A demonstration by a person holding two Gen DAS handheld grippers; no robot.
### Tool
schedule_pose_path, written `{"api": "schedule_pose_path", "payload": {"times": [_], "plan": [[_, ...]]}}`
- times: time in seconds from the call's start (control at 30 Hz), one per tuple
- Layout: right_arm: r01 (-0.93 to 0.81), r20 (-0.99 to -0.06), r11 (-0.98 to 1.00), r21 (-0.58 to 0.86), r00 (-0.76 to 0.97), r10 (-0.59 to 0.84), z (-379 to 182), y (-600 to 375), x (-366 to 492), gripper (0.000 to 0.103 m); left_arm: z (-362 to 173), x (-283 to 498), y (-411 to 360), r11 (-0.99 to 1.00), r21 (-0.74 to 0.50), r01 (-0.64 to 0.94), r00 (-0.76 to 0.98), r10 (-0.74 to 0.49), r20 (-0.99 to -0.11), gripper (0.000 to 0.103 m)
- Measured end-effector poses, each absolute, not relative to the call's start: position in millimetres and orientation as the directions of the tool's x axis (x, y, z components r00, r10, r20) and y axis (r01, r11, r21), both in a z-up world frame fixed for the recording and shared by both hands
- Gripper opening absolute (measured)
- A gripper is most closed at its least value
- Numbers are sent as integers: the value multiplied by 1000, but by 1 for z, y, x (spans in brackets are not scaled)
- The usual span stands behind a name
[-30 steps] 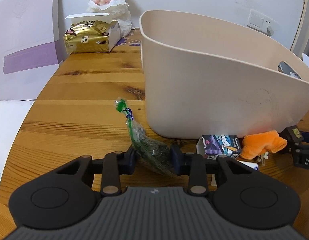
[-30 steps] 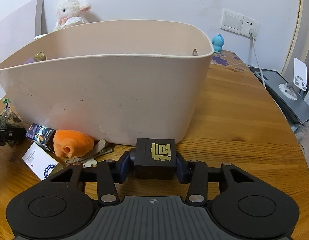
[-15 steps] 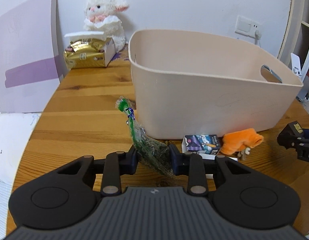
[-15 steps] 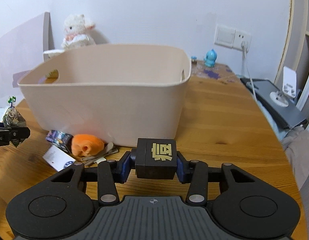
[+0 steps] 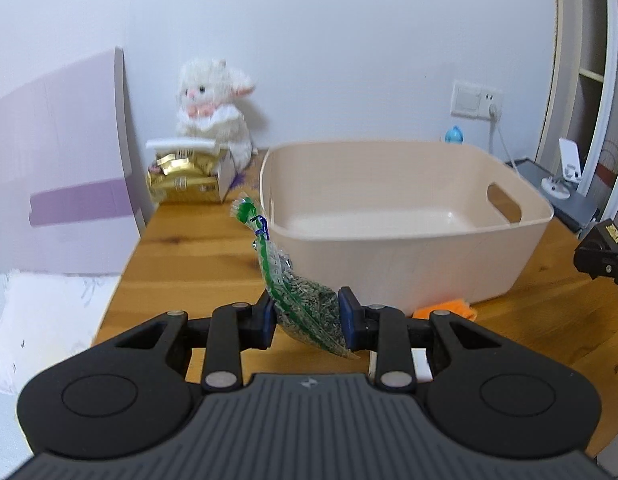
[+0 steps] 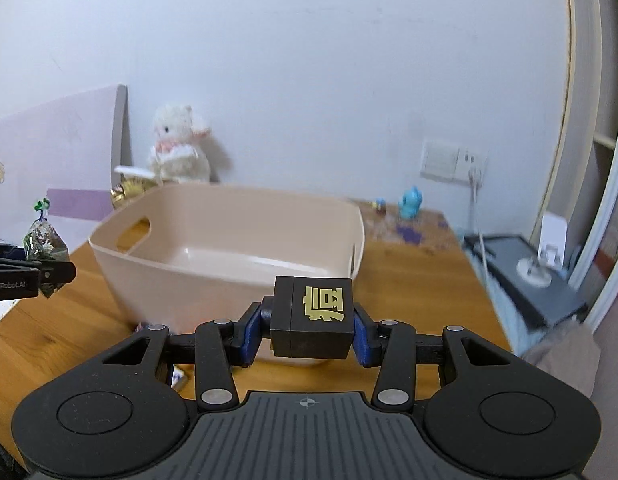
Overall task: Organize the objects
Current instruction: 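Carry both items over the basket and release them inside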
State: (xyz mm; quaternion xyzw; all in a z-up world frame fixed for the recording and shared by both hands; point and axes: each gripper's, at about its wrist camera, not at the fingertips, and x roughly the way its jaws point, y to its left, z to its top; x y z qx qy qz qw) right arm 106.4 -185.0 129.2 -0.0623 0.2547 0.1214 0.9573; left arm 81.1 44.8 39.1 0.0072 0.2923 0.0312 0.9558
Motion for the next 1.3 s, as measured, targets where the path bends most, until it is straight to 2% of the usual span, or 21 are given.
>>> {"api": "schedule_pose_path", "payload": {"times": [0.27,0.63,1.2,1.27,1.3], "plan": [[-269,-433,959,-89,878,206,155,-179,118,42,67,91,38,997,62,-50,865,74,-496,34],[-262,-417,956,-136,890,185,155,-168,161,42,70,138,22,994,112,-18,873,71,-482,34],[-313,-594,939,-140,786,173,97,-138,237,42,16,229,10,986,167,-1,765,108,-634,34],[-317,-608,938,-140,775,171,93,-137,239,44,10,234,10,986,168,-2,751,113,-651,34],[-319,-614,937,-140,771,170,91,-136,240,49,7,235,10,986,169,-2,745,114,-658,34]]}}
